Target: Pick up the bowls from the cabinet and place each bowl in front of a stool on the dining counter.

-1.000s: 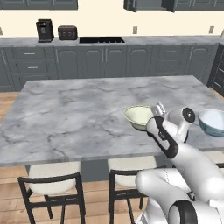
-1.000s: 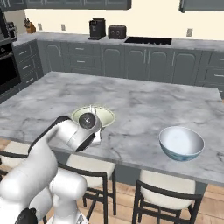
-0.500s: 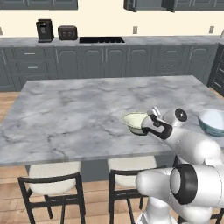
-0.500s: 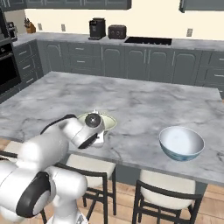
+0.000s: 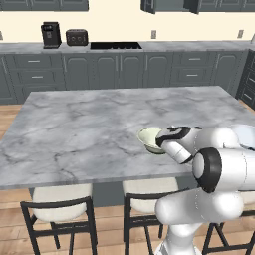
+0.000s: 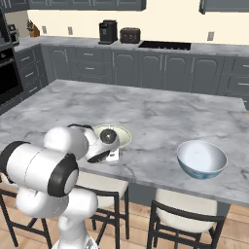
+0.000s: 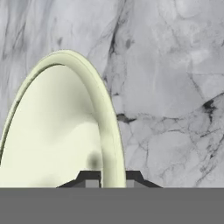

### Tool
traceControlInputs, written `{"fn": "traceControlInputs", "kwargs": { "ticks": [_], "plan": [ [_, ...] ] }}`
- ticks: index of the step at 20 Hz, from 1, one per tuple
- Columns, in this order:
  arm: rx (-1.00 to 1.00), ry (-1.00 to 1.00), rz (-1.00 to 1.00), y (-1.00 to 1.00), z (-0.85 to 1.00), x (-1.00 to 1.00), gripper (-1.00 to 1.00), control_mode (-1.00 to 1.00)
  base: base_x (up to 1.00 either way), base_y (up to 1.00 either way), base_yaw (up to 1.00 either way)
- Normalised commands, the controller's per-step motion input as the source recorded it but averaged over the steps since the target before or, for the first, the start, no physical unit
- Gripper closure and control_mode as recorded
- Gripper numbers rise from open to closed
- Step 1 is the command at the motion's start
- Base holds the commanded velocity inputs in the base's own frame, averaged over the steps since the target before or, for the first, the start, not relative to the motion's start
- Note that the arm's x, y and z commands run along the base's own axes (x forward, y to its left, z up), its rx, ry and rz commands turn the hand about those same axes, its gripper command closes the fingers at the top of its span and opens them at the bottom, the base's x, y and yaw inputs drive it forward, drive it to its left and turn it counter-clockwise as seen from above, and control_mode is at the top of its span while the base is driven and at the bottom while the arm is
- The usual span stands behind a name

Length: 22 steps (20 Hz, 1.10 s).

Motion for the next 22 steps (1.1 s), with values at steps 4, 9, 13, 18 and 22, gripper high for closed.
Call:
{"fn": "traceControlInputs", "kwargs": {
  "ticks": [4,9,13,18,22],
  "plan": [
    [0.00,0.04,0.00,-0.01,-0.36,0.19,1.00,-1.00,0.00,0.00,0.00],
    [0.00,-0.01,0.00,0.00,0.47,-0.46,-1.00,-1.00,0.00,0.00,0.00],
    [-0.02,-0.08,0.00,-0.01,0.98,-0.26,-1.00,-1.00,0.00,0.00,0.00],
    [-0.09,-0.05,0.00,-0.11,1.00,-0.02,-1.00,-1.00,0.00,0.00,0.00],
    [-0.09,0.01,0.00,-0.24,1.00,-0.61,-1.00,-1.00,0.00,0.00,0.00]
  ]
}}
